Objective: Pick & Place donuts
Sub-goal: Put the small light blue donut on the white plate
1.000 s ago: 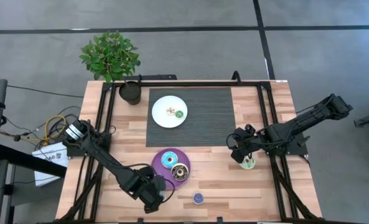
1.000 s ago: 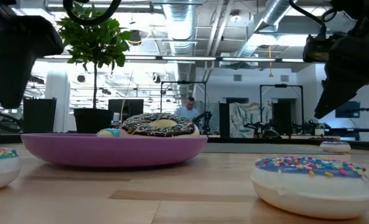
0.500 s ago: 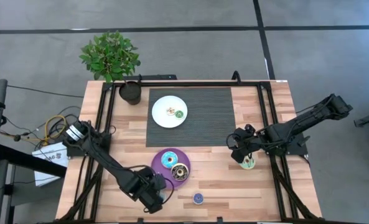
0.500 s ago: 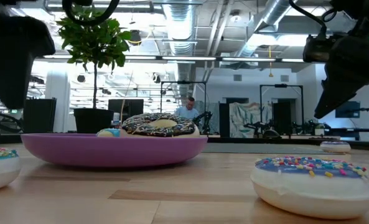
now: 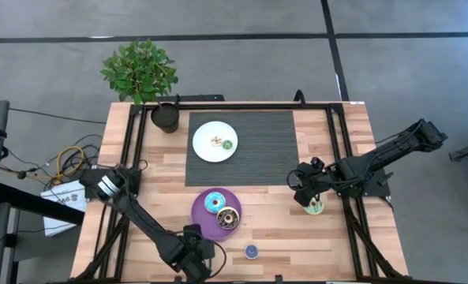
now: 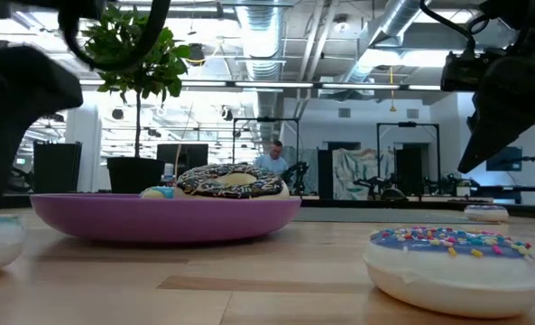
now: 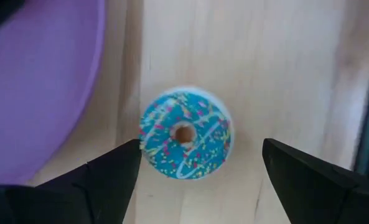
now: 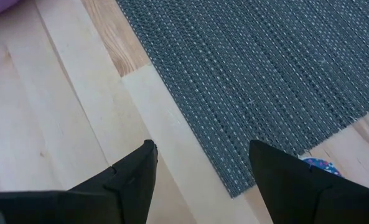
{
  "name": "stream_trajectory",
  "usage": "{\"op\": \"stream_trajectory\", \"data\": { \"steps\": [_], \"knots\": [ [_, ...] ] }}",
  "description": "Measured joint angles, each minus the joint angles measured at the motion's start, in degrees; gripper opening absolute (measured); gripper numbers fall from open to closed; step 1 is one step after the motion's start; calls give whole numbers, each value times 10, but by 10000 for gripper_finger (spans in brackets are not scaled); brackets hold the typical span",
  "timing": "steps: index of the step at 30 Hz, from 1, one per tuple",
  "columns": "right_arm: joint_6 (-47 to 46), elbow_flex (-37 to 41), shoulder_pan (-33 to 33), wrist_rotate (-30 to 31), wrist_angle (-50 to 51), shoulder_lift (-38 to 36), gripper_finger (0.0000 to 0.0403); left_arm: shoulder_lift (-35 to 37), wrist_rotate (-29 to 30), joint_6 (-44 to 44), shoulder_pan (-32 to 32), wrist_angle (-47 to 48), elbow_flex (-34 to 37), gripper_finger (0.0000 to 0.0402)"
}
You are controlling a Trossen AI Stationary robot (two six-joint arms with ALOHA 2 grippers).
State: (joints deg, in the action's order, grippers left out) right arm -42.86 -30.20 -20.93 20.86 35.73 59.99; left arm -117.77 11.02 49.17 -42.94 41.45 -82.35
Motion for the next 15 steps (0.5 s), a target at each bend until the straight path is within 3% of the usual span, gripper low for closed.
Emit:
{"op": "stream_trajectory", "data": {
  "steps": [15],
  "knots": [
    [0, 0, 0, 1, -1, 0, 244, -6, 47, -1, 1, 15, 0, 329]
  ]
}}
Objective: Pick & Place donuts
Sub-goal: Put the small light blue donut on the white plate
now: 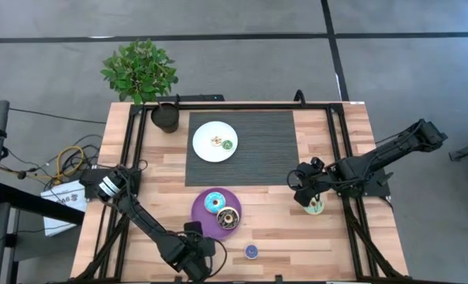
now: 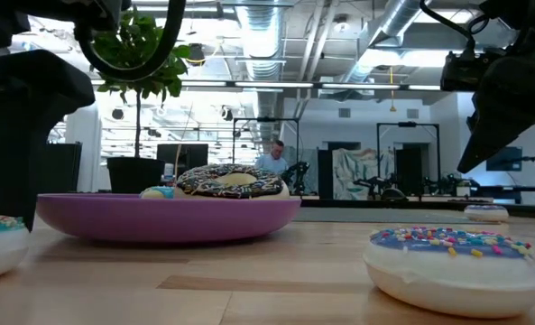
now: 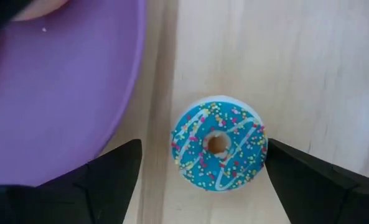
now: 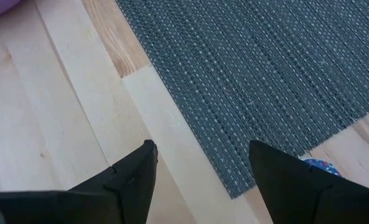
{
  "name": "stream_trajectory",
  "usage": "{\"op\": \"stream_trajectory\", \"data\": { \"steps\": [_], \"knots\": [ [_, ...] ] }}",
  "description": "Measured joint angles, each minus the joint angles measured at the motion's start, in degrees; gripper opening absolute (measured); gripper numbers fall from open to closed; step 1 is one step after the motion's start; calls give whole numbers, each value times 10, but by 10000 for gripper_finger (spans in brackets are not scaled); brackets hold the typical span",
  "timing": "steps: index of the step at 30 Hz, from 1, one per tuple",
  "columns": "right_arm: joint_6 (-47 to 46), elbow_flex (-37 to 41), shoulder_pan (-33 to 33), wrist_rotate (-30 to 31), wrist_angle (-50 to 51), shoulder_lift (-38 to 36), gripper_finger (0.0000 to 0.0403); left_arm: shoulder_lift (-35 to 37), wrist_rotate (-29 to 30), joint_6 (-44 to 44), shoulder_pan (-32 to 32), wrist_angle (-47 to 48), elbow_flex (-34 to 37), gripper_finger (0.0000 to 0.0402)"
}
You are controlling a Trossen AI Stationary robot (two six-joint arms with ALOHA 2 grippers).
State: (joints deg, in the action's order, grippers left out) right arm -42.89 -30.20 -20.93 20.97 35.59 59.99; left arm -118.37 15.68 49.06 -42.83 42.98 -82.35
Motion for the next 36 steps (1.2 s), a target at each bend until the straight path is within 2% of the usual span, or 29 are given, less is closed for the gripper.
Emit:
{"op": "stream_trajectory", "data": {
  "steps": [7, 20, 30, 36],
  "knots": [
    [0, 0, 0, 0, 0, 0, 244, 0, -18, -55, 0, -4, 0, 303],
    [0, 0, 0, 1, 0, 0, 244, 0, -23, -53, 3, -5, 0, 254],
    [0, 0, 0, 1, 0, 0, 244, 0, -28, -44, 6, -5, 0, 234],
    [0, 0, 0, 1, 0, 0, 244, 0, -32, -46, 6, 9, -23, 233]
  ]
}}
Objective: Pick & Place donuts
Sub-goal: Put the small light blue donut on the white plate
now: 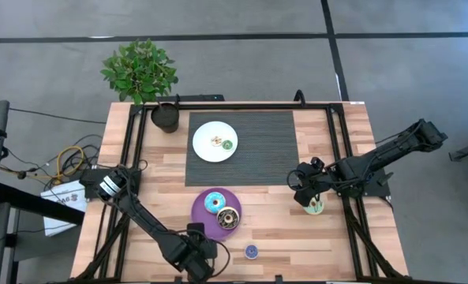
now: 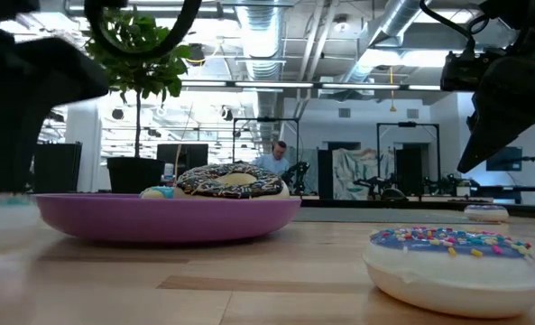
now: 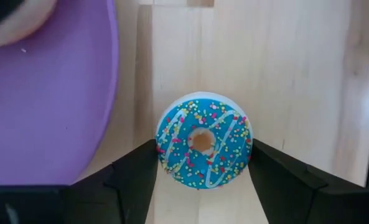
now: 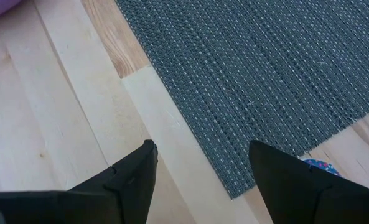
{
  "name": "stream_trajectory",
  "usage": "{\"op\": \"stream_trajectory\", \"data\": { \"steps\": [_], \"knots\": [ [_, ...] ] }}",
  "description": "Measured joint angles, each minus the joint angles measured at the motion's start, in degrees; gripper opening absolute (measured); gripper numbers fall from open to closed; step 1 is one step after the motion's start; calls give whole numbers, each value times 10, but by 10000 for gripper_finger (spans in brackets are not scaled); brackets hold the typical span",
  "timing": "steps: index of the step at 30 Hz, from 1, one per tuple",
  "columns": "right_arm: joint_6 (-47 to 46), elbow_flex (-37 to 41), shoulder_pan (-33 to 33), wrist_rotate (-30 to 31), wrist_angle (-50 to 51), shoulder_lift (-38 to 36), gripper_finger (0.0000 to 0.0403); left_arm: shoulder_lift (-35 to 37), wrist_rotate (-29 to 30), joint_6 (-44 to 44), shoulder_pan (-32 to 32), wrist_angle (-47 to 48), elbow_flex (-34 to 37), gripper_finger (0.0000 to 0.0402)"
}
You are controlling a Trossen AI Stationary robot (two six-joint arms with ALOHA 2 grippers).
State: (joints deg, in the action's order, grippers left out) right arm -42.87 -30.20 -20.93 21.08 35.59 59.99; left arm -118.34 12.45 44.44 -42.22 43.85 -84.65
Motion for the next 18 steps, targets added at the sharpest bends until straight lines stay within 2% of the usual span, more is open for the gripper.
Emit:
{"op": "stream_trajectory", "data": {
  "steps": [5, 12, 15, 18],
  "knots": [
    [0, 0, 0, 0, 0, 0, 244, 0, 0, -5, 0, 83, -48, 233],
    [0, 0, 0, 0, -1, 0, 244, 1, 13, -58, 5, 286, -122, 233],
    [-1, 0, 0, 0, -3, 0, 244, 1, 53, -109, 12, 375, -150, 233],
    [-2, 0, 0, 0, -10, 0, 244, 9, 131, -179, 27, 436, -162, 233]
  ]
}}
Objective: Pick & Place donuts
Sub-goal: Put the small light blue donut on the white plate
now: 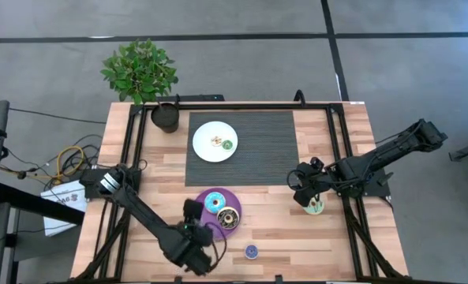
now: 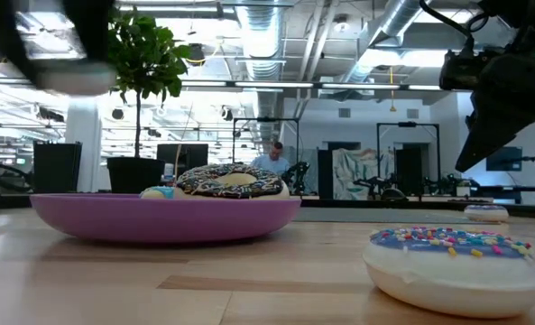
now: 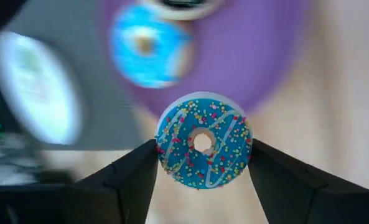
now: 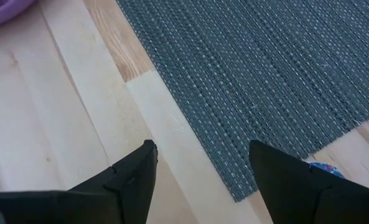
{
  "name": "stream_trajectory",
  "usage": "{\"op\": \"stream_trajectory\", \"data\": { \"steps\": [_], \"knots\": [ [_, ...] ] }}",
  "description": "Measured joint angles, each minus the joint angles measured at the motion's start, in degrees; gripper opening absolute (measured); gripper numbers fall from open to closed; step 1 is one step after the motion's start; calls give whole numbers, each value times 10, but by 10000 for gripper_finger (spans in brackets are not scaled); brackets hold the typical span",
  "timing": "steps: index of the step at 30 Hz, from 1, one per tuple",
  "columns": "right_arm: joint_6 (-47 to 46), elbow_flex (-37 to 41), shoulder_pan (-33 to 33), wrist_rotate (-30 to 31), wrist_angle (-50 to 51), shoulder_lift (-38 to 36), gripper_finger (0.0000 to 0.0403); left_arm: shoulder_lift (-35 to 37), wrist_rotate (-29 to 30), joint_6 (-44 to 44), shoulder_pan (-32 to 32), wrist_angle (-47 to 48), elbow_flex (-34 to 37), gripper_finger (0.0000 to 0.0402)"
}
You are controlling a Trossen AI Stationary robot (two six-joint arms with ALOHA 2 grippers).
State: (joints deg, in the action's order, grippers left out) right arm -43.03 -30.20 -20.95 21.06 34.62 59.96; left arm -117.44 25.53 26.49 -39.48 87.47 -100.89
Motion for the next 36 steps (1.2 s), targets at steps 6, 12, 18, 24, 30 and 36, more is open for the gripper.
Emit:
{"op": "stream_trajectory", "data": {
  "steps": [6, 12, 18, 24, 30, 36],
  "knots": [
    [0, 0, 0, 0, -23, 0, 244, 25, 110, -154, 63, 17, 14, 233],
    [0, 0, 7, 0, -56, 0, 244, 64, 114, -273, 145, -8, 100, 233],
    [0, 0, 26, 0, -72, 0, 244, 143, 98, -406, 263, -139, 205, 233],
    [-1, 0, 55, 1, -73, 0, 244, 232, -13, -519, 421, -334, 276, 233],
    [-23, 0, 97, 3, -77, 0, 244, 258, -113, -612, 571, -447, 316, 233],
    [-35, 0, 136, 1, -87, 0, 244, 255, -188, -658, 664, -532, 345, 233]
  ]
}}
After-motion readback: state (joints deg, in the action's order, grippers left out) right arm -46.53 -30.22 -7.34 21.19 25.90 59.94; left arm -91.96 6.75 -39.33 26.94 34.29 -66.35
